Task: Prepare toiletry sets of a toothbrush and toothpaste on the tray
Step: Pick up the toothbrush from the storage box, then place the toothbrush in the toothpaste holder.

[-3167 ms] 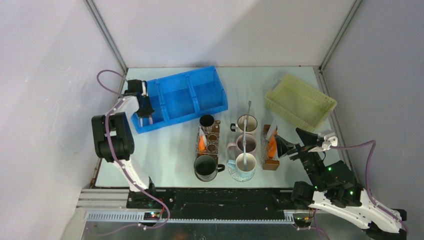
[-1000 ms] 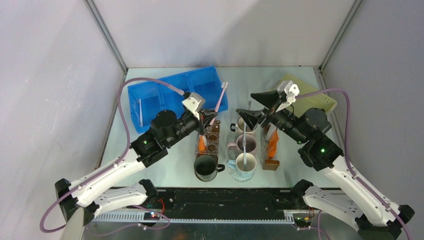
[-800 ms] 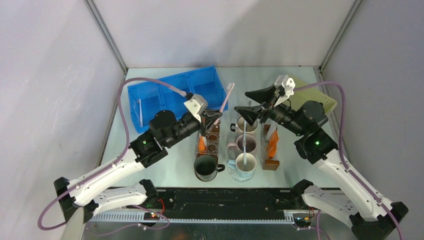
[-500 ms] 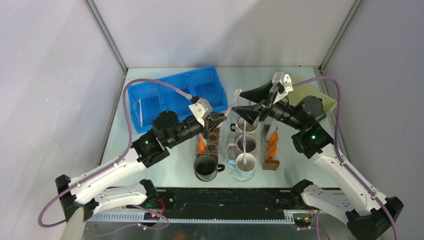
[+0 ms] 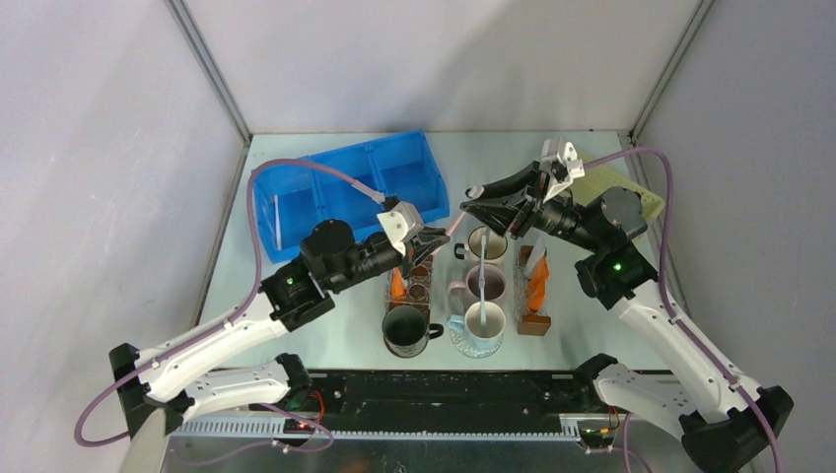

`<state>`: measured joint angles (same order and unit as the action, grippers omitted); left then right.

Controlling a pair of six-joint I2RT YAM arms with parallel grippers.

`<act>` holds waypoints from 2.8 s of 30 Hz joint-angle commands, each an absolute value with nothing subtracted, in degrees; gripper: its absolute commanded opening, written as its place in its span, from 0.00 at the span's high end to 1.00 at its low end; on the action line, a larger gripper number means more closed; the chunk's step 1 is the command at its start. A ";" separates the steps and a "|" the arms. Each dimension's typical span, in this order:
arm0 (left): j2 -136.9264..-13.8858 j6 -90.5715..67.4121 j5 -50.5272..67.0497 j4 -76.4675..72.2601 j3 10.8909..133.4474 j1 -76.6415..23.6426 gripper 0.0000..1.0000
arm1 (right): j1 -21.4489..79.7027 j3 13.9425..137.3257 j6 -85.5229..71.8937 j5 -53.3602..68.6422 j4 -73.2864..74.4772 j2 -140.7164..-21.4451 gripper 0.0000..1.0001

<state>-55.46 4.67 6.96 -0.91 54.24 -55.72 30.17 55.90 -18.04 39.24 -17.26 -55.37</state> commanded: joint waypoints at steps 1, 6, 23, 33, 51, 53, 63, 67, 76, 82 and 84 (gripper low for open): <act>-55.16 7.38 8.85 -0.51 57.24 -56.05 1.00 | 29.35 58.29 -18.93 41.06 -19.79 -55.26 0.70; -54.91 9.14 7.88 2.40 57.77 -56.07 1.00 | 28.85 58.33 -18.85 41.79 -19.02 -54.96 0.95; -46.89 7.08 -15.54 11.27 55.95 -52.52 0.13 | 30.04 54.61 -17.82 25.38 -17.86 -57.30 1.00; -37.15 -1.59 -24.99 18.20 53.16 -35.65 0.00 | 33.56 47.75 -23.07 12.37 -26.29 -62.81 1.00; -27.89 -5.23 -29.46 11.32 38.70 -26.33 0.00 | 38.05 38.85 -31.03 1.32 -34.79 -69.48 1.00; -27.90 -5.57 -29.09 11.48 38.69 -25.66 0.00 | 38.31 38.61 -31.39 1.75 -34.77 -69.76 1.00; -27.61 -6.67 -26.89 11.04 38.15 -22.77 0.00 | 39.40 37.89 -31.51 2.54 -33.09 -69.16 1.00; -27.44 -7.13 -26.06 10.80 37.90 -21.83 0.00 | 39.87 37.88 -31.92 3.25 -32.54 -69.25 1.00; -27.42 -7.72 -24.86 10.31 37.54 -20.39 0.00 | 41.06 36.53 -32.62 2.25 -33.25 -70.33 1.00; -27.41 -8.01 -24.24 10.15 37.40 -19.71 0.00 | 42.11 36.21 -32.55 1.14 -34.15 -71.69 1.00; -27.44 -8.08 -23.86 10.12 37.32 -19.49 0.00 | 42.28 35.74 -32.92 0.77 -35.03 -72.35 1.00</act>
<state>-27.94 -6.79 -25.04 12.45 38.15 -20.27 41.69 36.29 -31.86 2.61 -31.27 -71.31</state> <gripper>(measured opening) 0.996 0.074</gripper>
